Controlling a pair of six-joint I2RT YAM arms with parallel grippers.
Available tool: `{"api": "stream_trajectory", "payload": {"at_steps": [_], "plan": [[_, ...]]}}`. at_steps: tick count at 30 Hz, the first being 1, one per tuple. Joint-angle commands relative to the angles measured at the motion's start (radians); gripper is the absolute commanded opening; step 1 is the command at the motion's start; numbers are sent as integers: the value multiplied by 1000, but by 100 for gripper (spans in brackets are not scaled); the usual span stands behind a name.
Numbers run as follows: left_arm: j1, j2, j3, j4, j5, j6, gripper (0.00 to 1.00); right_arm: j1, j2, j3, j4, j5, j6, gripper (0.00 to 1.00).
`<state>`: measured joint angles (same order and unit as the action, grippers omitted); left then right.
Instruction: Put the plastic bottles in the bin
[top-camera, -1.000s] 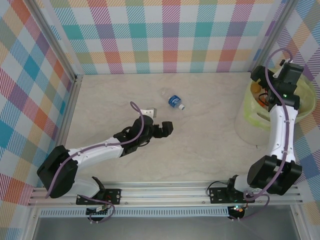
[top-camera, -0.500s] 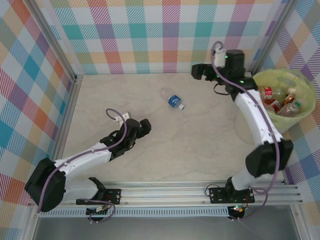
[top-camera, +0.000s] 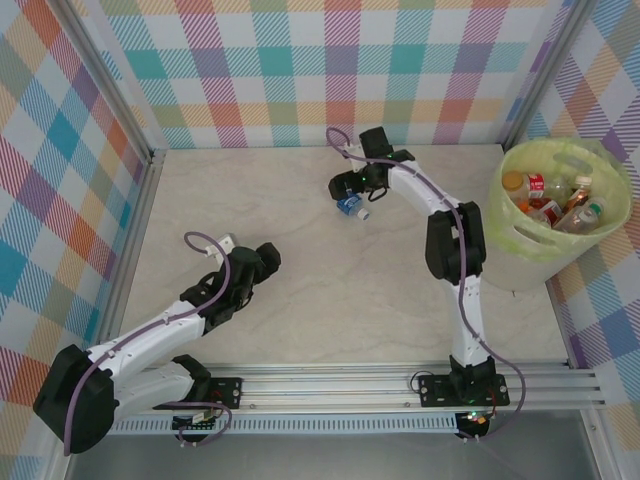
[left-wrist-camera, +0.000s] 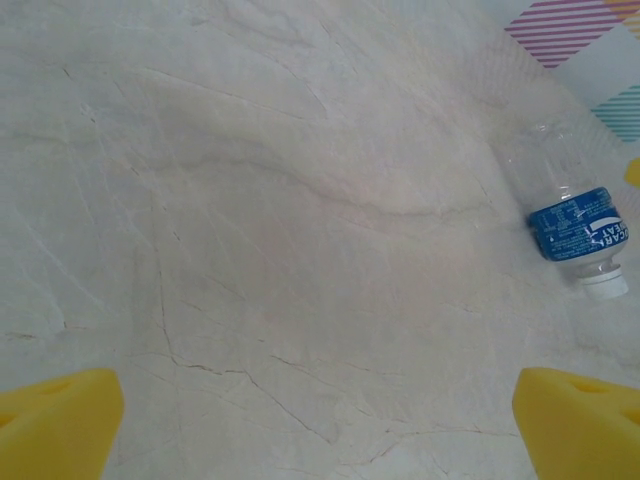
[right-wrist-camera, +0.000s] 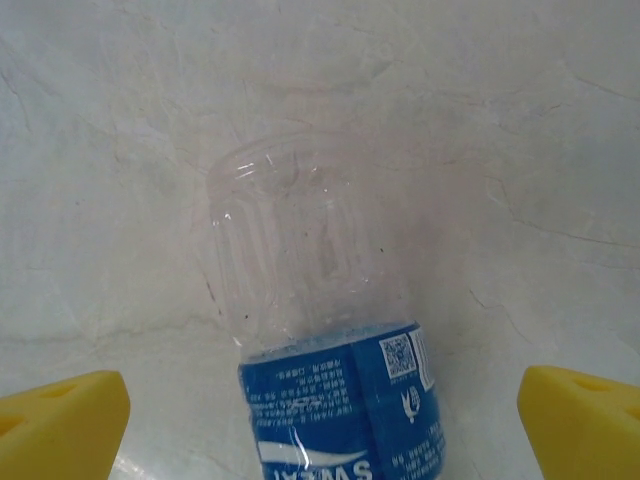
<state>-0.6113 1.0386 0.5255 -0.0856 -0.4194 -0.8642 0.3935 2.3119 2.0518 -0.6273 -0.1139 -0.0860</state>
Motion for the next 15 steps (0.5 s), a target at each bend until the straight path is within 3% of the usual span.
{"api": "stream_trajectory", "payload": {"at_steps": [1, 6, 10, 13, 15], "plan": [[15, -2, -10, -17, 13, -3, 100, 29, 103, 144, -119, 45, -32, 100], [19, 9, -13, -13, 23, -4, 100, 58, 232, 293, -201, 72, -21, 100], [27, 18, -15, -10, 31, -2, 100, 77, 256, 291, -182, 99, 39, 94], [33, 24, -13, -9, 43, 1, 100, 87, 239, 260, -167, 106, 49, 81], [36, 22, -11, -12, 45, 2, 100, 91, 195, 216, -144, 138, 64, 67]]}}
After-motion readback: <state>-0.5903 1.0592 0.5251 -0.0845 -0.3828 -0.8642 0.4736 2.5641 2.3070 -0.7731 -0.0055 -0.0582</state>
